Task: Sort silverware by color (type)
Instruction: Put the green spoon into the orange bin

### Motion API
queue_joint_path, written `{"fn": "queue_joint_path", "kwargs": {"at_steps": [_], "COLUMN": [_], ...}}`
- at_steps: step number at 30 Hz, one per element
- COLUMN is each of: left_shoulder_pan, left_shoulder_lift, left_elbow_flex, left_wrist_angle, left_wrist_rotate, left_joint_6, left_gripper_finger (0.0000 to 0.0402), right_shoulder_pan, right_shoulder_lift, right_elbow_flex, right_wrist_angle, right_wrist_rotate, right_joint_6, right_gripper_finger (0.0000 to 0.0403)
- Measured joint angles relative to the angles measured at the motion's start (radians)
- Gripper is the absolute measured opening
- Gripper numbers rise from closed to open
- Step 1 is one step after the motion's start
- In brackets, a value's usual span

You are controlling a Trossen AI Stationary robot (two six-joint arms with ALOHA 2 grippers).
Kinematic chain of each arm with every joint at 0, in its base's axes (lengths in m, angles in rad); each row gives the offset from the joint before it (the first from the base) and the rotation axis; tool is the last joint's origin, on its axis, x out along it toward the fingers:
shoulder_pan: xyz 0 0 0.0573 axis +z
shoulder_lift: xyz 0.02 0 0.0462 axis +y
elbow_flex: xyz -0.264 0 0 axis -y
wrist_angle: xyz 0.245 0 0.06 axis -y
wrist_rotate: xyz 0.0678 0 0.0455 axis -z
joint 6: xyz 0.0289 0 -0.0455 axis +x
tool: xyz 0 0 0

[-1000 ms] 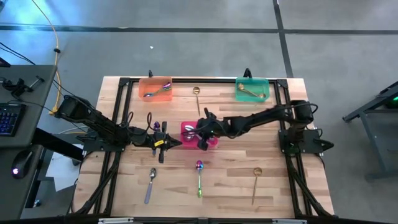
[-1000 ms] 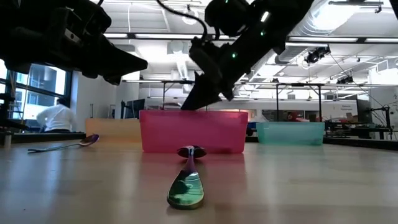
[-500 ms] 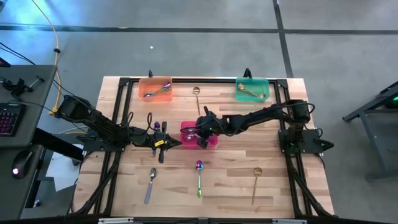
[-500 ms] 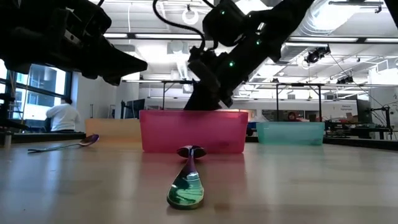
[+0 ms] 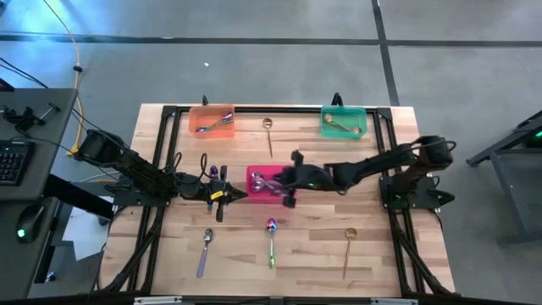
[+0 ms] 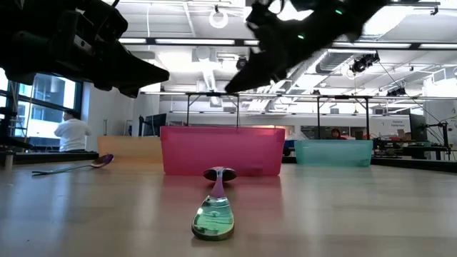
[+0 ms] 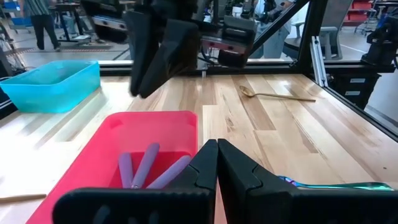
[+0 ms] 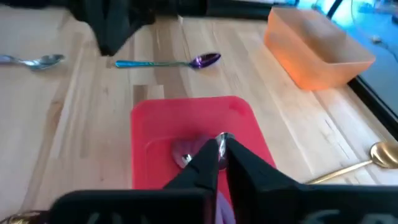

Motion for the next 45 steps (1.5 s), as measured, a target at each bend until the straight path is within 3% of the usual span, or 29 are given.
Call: {"fn": "queue_joint_path", "kwargs": {"at_steps": [9, 16, 21, 31, 38, 45], "left_shoulder_pan": [0.001, 0.013, 0.047, 0.099, 0.107, 0.106], "left_shoulder_lift": [0.0, 0.0, 0.0, 0.001, 0.0, 0.0], "left_elbow_flex": [0.0, 0.005, 0.032, 0.17, 0.338, 0.485], "left_wrist_angle": [0.0, -0.099, -0.285, -0.702, -1.131, -1.539], "left_wrist_rotate": [-0.016, -0.104, -0.131, -0.199, -0.226, -0.227], "left_joint_6": [-0.008, -0.1, -0.21, -0.329, -0.459, -0.714], "left_gripper_finger": [0.0, 0.0015, 0.0039, 0.0092, 0.0111, 0.0111], "right_shoulder_pan": [0.009, -0.046, -0.126, -0.395, -0.589, -0.71], "right_shoulder_lift": [-0.177, -0.358, -0.417, -0.396, -0.395, -0.395], "right_elbow_flex": [-0.389, -0.532, -0.55, -0.55, -0.55, -0.523], "right_wrist_angle": [0.454, 0.528, 0.524, 0.517, 0.577, 0.585], "right_wrist_rotate": [0.002, 0.003, -0.031, -0.394, -0.56, -0.643], "right_joint_6": [0.024, 0.019, -0.007, -0.092, -0.133, -0.152], "right_gripper_finger": [0.0003, 0.0001, 0.0001, 0.0, 0.0, 0.0]}}
